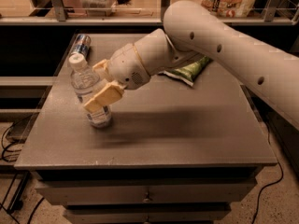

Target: Knock blue plastic bottle over

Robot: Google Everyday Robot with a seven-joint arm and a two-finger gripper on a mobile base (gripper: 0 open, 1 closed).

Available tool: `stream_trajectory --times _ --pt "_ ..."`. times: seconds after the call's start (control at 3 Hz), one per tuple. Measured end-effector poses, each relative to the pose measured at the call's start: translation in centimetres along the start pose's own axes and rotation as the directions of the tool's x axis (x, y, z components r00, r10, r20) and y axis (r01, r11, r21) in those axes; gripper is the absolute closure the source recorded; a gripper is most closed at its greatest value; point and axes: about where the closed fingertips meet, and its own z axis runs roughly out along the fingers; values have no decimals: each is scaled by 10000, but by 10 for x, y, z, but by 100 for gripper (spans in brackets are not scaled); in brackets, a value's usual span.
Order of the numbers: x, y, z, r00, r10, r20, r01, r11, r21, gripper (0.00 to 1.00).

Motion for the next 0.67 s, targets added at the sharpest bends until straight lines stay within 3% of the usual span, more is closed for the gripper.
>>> stream_trajectory --times 0.33,0.67 --pt "-4 -3 -7 9975 -117 -697 143 9992 368 65" --pt "0 -7 -28 9713 -311 -2358 542 9942 925 88"
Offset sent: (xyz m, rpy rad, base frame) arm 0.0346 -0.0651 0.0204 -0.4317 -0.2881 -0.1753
